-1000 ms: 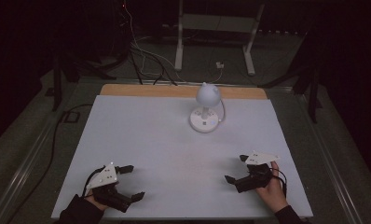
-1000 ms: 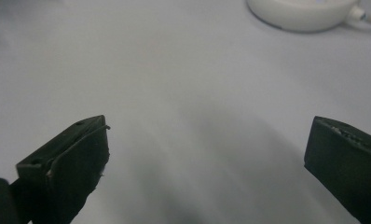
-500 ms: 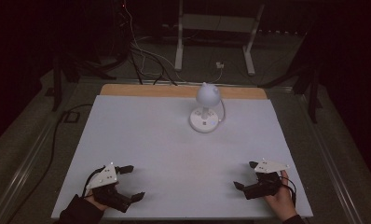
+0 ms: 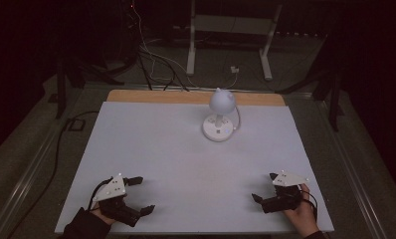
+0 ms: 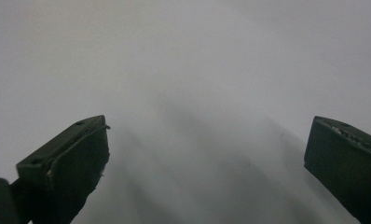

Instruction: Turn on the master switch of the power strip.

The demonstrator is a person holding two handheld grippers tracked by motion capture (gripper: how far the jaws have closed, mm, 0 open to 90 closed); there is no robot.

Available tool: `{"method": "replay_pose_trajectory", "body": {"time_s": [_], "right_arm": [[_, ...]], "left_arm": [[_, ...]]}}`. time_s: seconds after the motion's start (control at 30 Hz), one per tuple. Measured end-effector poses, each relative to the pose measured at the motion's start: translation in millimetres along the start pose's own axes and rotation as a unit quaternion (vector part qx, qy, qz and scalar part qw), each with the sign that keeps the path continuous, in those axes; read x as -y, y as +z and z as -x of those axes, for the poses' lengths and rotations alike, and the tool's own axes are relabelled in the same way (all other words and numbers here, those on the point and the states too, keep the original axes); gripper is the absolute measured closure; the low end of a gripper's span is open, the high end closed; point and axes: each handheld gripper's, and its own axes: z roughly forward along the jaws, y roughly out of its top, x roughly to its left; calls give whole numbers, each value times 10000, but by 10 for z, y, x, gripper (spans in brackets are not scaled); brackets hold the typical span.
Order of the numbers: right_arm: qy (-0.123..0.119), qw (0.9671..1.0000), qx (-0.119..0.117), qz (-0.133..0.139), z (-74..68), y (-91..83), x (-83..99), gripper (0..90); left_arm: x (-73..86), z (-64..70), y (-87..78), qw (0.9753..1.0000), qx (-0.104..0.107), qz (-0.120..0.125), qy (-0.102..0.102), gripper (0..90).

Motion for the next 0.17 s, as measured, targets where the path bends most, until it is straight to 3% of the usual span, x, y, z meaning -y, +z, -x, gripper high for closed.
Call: {"method": "replay_pose_trajectory", "body": {"time_s": [0.17], "right_arm": [[28, 10000, -16, 20, 10, -12, 0, 0]], "left_arm": [[-1, 0, -2, 10000, -2, 8, 4, 1]]}}
